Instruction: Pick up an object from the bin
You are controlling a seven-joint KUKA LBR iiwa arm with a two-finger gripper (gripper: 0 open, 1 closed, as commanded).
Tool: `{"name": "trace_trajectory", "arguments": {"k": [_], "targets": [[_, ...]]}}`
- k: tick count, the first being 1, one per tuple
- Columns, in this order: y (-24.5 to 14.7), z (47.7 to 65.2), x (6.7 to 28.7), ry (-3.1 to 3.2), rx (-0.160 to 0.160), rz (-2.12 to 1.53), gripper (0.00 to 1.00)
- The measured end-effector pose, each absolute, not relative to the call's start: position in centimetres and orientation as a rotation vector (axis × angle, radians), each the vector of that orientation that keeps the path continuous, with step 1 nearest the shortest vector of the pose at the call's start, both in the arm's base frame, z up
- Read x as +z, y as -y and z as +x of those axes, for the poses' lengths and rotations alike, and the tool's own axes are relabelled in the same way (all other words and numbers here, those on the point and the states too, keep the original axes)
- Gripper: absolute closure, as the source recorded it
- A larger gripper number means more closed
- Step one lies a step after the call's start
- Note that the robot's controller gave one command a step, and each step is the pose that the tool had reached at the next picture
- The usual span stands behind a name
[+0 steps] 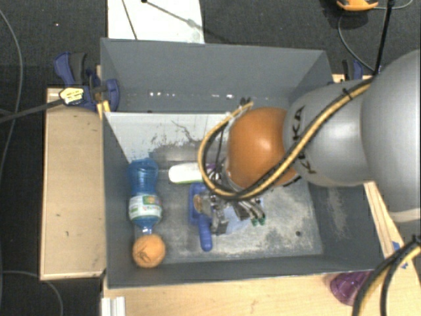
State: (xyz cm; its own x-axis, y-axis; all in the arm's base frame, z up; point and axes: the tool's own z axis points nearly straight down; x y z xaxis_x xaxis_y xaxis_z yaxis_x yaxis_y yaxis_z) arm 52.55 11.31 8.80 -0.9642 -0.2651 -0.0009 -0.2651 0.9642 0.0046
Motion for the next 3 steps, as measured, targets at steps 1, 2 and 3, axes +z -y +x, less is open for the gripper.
{"name": "trace_trajectory", "arguments": {"k": [1, 2, 3], "targets": [[-11.2, 52.9, 13.0, -3.116, 0.007, -0.437, 1.00], [-11.6, 52.7, 19.2, -3.120, 0.008, -0.374, 1.00], [-11.7, 53.0, 24.6, -3.118, 0.008, -0.409, 1.00]]}}
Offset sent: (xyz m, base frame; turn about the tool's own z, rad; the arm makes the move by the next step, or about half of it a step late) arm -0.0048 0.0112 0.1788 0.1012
